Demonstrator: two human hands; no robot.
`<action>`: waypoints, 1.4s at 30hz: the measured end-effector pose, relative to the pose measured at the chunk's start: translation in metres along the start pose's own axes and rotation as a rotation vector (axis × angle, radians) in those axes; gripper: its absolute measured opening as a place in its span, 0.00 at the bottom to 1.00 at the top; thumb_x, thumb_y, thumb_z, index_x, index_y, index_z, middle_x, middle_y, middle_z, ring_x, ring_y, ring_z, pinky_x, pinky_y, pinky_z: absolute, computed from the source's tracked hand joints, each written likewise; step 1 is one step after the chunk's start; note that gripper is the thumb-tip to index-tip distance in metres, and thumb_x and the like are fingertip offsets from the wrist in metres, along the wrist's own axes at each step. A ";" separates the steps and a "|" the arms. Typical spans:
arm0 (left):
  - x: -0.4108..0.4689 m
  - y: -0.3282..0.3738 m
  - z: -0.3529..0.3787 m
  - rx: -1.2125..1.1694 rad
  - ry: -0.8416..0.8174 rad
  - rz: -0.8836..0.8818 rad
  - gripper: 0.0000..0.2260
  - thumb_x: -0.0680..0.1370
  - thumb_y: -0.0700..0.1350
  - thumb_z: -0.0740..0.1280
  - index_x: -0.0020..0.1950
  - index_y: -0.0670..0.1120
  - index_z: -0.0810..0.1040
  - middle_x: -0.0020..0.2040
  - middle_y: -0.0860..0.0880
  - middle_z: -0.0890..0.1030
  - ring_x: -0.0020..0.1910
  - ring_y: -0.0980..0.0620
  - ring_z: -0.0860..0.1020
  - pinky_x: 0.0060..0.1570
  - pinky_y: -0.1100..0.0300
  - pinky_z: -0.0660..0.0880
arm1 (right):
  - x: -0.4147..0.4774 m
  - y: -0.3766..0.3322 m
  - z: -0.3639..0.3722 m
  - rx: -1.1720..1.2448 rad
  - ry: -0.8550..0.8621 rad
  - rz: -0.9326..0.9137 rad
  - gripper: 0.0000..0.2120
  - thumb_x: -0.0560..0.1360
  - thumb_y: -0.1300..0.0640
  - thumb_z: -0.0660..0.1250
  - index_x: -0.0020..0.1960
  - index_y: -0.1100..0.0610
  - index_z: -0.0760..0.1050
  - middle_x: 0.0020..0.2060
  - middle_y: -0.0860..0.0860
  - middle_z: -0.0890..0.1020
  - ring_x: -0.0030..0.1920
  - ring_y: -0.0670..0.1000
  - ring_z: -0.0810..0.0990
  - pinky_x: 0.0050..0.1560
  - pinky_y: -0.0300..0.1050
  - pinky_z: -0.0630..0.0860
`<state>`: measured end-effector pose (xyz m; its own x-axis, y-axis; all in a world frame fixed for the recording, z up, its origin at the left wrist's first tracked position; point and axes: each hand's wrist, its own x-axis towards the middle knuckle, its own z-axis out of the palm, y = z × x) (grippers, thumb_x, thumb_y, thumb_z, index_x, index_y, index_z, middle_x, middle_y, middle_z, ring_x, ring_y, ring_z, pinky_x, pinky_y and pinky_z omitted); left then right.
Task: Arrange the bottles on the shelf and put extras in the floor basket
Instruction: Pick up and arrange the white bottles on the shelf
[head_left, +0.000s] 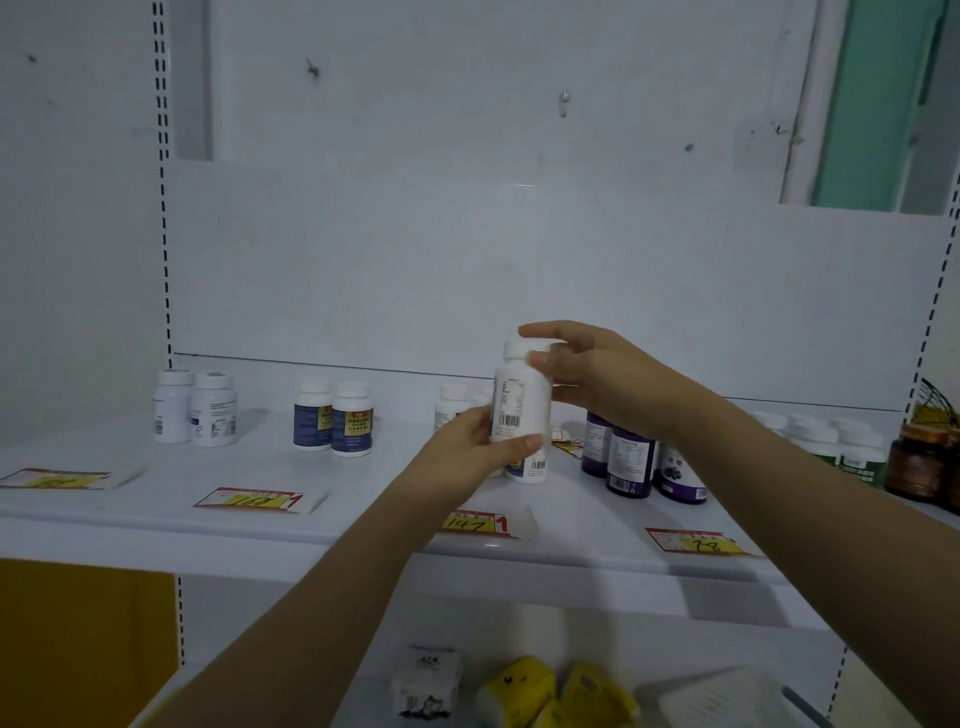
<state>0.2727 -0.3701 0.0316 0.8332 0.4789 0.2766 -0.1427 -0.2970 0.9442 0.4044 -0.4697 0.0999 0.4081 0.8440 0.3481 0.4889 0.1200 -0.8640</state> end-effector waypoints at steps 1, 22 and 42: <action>0.000 -0.001 -0.001 0.003 -0.007 0.002 0.23 0.74 0.47 0.70 0.68 0.47 0.70 0.64 0.50 0.77 0.60 0.53 0.76 0.65 0.55 0.69 | 0.000 0.001 0.000 0.010 -0.022 0.004 0.16 0.78 0.58 0.65 0.66 0.54 0.73 0.58 0.54 0.80 0.57 0.50 0.81 0.58 0.46 0.78; 0.033 -0.012 0.002 0.209 0.498 0.359 0.22 0.70 0.39 0.74 0.60 0.55 0.73 0.59 0.46 0.76 0.54 0.48 0.77 0.53 0.52 0.78 | -0.025 0.003 0.036 -0.518 0.158 -0.441 0.21 0.68 0.58 0.76 0.57 0.47 0.73 0.54 0.38 0.78 0.56 0.38 0.75 0.56 0.31 0.71; 0.020 0.029 0.009 -0.005 0.143 0.081 0.24 0.73 0.59 0.66 0.65 0.50 0.70 0.51 0.54 0.79 0.41 0.64 0.77 0.34 0.70 0.69 | 0.008 -0.025 0.010 -0.184 0.361 0.058 0.18 0.75 0.43 0.66 0.55 0.56 0.77 0.48 0.53 0.83 0.45 0.51 0.83 0.47 0.45 0.81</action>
<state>0.2900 -0.3768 0.0626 0.7345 0.5664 0.3738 -0.2087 -0.3357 0.9186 0.3878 -0.4607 0.1202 0.6673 0.6053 0.4341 0.5734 -0.0454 -0.8180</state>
